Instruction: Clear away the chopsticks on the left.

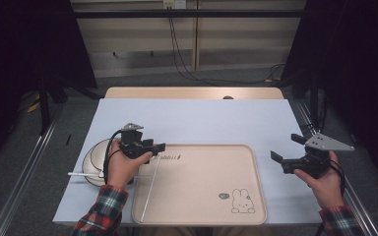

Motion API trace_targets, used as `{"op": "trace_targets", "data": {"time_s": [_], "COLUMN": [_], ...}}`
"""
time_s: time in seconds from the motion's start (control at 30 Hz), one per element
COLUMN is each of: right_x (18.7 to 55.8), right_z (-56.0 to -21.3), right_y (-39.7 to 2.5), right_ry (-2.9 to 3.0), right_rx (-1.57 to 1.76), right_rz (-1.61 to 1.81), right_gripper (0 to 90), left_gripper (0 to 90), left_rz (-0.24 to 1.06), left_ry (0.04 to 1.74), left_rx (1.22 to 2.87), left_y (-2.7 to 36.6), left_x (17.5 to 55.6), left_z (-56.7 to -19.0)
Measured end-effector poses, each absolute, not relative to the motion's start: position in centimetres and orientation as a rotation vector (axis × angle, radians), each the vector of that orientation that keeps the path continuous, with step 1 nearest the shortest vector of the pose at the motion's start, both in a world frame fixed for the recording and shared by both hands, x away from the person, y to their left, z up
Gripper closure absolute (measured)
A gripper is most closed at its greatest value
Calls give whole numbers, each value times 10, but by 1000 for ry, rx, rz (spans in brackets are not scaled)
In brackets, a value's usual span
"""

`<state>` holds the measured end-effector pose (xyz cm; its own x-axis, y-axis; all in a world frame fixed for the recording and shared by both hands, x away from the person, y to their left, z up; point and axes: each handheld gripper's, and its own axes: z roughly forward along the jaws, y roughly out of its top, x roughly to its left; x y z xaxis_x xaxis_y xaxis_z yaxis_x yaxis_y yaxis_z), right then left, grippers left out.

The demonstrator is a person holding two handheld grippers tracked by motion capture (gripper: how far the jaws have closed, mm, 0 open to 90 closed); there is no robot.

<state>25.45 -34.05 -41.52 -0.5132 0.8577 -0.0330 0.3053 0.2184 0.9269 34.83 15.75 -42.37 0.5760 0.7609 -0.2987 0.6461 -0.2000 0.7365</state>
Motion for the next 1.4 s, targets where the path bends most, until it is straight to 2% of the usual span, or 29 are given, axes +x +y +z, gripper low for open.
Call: {"op": "trace_targets", "data": {"time_s": [0.03,0.07,0.1,0.17,0.37,0.77,1.4], "right_x": [255,255,255,255,256,255,251], "right_z": [-415,-415,-416,-416,-417,-416,-417], "right_y": [-341,-341,-341,-340,-341,-341,-342], "right_ry": [1938,1939,1940,1941,1949,1946,1942], "right_rx": [1070,1069,1070,1081,1067,1060,1071], "right_rz": [1281,1278,1278,1279,1279,1298,1285], "right_gripper": [14,14,14,14,14,15,17], "left_gripper": [394,341,341,264,204,162,152], "left_rz": [160,157,164,158,149,136,117], "left_ry": [1121,1104,1084,1049,973,845,770], "left_rx": [1925,1928,1940,1945,1995,2131,2311], "left_y": [157,157,157,156,156,155,157], "left_x": [348,349,349,349,349,343,335], "left_z": [-423,-422,-421,-420,-420,-411,-400]}}
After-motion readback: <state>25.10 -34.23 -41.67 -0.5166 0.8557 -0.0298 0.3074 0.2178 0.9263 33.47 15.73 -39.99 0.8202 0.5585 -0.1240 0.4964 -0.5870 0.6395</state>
